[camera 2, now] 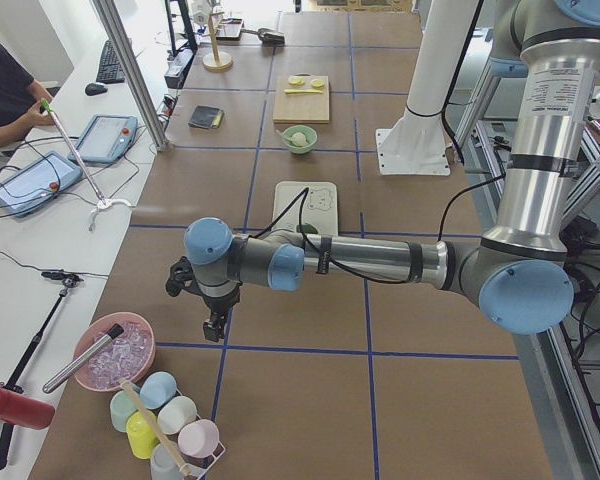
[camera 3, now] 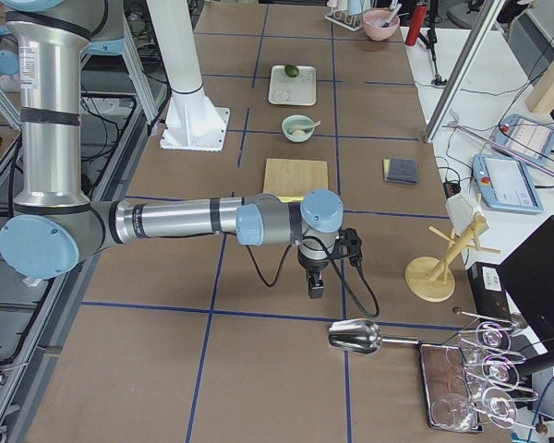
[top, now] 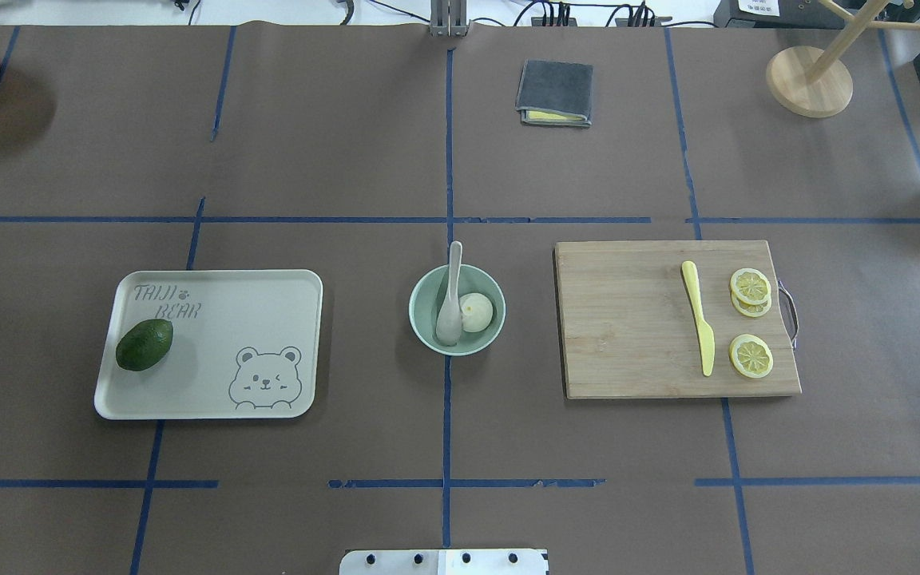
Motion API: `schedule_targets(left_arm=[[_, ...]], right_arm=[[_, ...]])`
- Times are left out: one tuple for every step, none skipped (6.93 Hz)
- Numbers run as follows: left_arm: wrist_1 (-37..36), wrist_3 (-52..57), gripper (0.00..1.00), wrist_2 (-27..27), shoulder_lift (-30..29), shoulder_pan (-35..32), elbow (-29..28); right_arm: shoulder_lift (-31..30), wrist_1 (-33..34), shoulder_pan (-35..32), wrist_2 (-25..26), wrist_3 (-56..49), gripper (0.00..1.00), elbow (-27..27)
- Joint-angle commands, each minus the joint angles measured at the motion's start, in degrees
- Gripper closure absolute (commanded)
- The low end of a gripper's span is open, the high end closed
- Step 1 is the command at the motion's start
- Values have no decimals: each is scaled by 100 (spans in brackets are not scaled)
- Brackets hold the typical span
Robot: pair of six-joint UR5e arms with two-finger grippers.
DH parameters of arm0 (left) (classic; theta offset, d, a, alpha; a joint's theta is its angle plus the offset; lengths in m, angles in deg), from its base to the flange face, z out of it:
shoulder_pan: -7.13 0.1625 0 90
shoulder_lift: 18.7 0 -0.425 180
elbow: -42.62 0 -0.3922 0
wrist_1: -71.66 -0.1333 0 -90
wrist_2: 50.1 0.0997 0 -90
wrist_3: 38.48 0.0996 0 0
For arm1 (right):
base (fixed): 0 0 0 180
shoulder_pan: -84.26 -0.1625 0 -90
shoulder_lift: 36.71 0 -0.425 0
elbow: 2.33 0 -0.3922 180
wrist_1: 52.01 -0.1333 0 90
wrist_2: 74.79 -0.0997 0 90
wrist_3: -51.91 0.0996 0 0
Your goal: Put spoon and bun in bowl
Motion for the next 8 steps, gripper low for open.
schedule_targets(left_arm=[[-40,-49,0,-1,178,-204,224],[-48,-93,0,-1,178,-222,180],[-57,-224,0,-10,213,-318,145],[-57,-321,0,-10,309,-380,180],[-49,-330,0,-10,344,-372,162],[-40,-330,0,-1,345,-372,171],[-40,-330,0,-1,354,-372,188],[-31,-322,0,-10,354,-389,206]], right_arm=[[-91,4,-108,-346,2,0,-129],[74,-14,-99,-381,-16,0,-522],[371,-23,-108,-382,-16,0,-734],[357,-31,-203,-347,-33,0,-693],[348,-31,-318,-338,-33,0,-666],[365,-40,-319,-303,-33,0,-657],[374,-40,-319,-250,-33,0,-657],[374,-40,-345,-250,-33,0,-631]])
